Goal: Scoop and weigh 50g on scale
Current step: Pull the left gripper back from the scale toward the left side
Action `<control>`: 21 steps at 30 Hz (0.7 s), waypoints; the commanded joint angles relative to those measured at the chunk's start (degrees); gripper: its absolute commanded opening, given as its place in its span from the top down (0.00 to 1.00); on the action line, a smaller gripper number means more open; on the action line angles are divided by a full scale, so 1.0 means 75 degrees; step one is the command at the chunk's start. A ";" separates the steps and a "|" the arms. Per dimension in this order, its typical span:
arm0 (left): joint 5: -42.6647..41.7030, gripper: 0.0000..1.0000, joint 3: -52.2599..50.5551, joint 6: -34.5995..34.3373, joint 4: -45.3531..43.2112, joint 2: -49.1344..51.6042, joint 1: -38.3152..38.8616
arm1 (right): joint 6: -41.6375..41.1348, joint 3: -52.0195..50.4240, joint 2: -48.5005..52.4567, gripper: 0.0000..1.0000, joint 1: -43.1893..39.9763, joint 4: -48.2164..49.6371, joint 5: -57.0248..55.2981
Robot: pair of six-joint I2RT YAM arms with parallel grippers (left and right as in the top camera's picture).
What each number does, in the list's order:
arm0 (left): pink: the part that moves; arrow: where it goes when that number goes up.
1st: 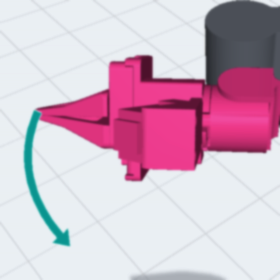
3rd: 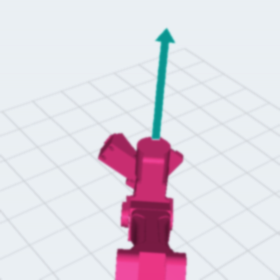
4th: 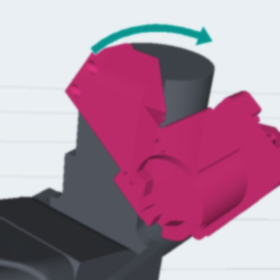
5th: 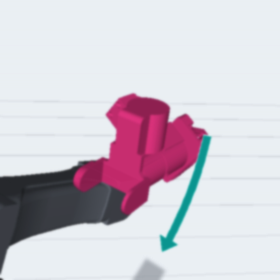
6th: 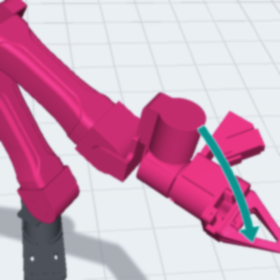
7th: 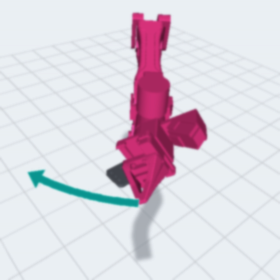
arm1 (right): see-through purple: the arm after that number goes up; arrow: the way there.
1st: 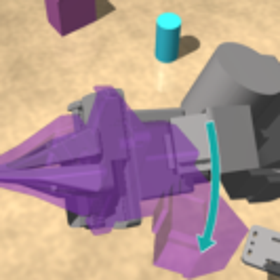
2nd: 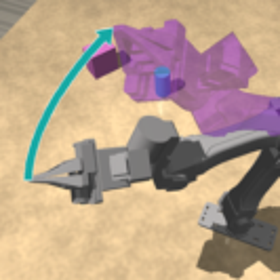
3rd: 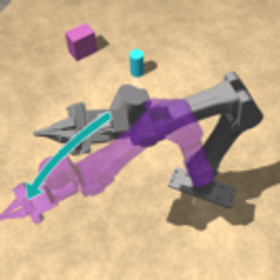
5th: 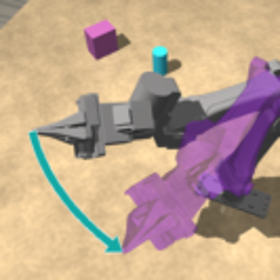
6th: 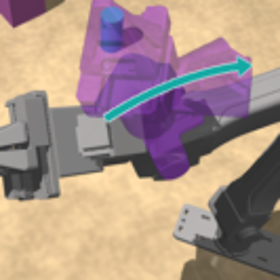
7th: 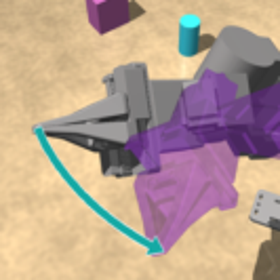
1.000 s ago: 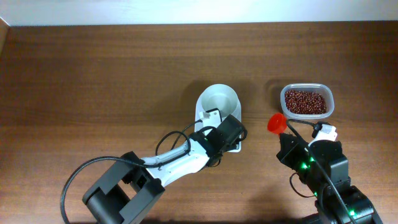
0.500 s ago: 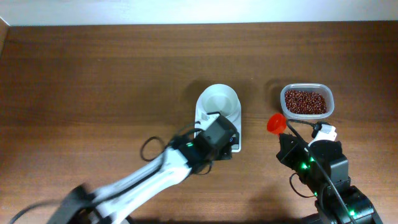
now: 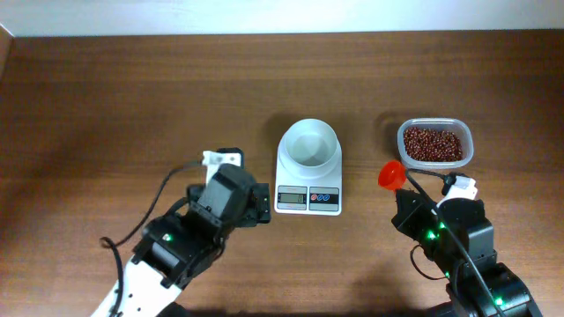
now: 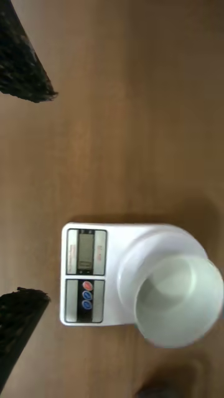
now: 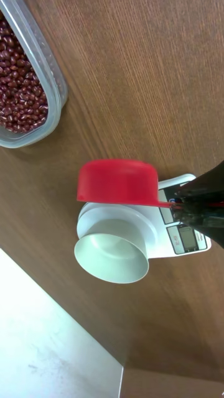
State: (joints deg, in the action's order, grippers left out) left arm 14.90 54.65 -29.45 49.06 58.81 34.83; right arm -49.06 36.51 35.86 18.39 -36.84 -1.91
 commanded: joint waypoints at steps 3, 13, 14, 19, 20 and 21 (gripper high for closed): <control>-0.2920 0.01 0.1376 0.5496 0.0551 -0.0184 -0.1469 | 0.0111 0.0050 -0.0009 0.96 -0.0055 0.0020 -0.0035; -0.4517 0.01 0.2352 0.7659 0.1926 -0.0163 -0.3168 | 0.0105 0.0050 -0.0009 0.96 -0.0055 0.0023 0.0236; -0.5307 0.01 0.2410 0.8958 0.2229 -0.0050 -0.3168 | 0.0108 0.0050 -0.0009 0.96 -0.0055 0.0017 0.0329; -0.5604 0.01 0.3850 0.9856 0.4188 0.1291 -0.3174 | 0.0111 0.0050 -0.0012 0.96 -0.0055 -0.0356 0.1230; -0.5587 0.01 0.4167 1.0078 0.4505 0.1550 -0.3174 | 0.0111 0.0050 -0.0012 0.96 -0.0055 -0.0495 0.1224; -0.5587 0.01 0.4468 1.0249 0.4709 0.1781 -0.3174 | 0.0114 0.0050 -0.0012 0.96 -0.0055 -0.0597 0.1230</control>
State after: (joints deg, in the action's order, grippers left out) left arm -23.42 80.75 38.44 80.84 66.89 11.22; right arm -49.04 36.53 35.83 18.39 -39.64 4.67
